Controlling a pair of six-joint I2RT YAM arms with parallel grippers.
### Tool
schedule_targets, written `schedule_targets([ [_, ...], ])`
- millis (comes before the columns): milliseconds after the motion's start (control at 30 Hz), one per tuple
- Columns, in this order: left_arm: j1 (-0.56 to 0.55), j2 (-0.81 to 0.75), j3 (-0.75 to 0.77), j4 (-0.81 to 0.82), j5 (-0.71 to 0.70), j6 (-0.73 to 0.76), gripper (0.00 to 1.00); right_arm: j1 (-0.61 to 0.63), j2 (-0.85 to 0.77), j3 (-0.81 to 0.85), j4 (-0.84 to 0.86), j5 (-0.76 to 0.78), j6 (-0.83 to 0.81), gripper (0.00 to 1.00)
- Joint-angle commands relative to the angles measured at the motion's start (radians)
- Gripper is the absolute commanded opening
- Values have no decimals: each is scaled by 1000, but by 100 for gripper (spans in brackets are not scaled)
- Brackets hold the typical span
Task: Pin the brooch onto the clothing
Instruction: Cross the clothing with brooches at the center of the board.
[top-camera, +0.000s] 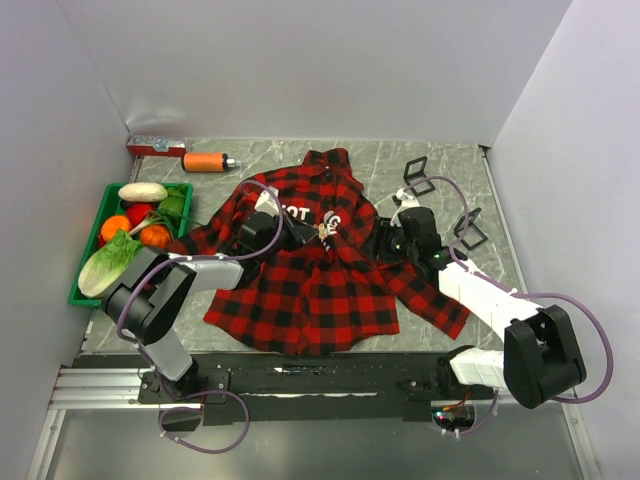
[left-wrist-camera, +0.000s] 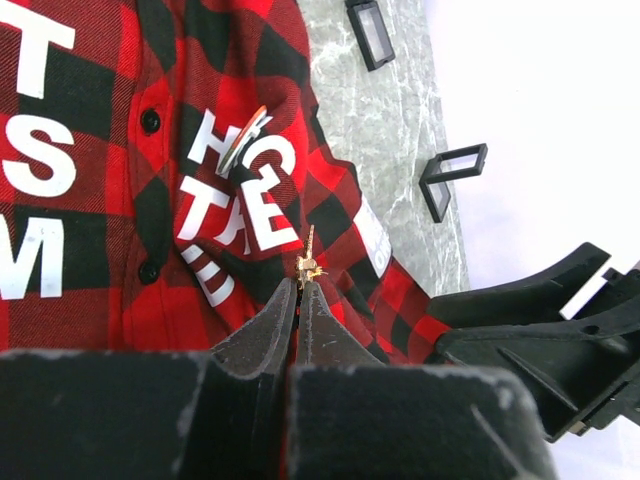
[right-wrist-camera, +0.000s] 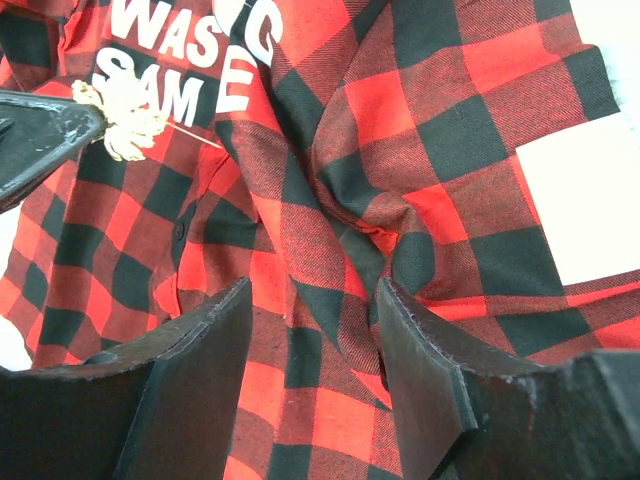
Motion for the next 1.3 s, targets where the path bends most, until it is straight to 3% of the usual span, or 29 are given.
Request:
schedule_targets([
  [0,3,22,6,81,17,-18,1,5,-31,-5,17,5,2,60],
  [933,5,88,12,114,21,-33,1,3,-37,-1,10,7,-3,58],
  [1267,3,114,-7,140,31,-50,1,20,29,8,66,-32,-21,58],
])
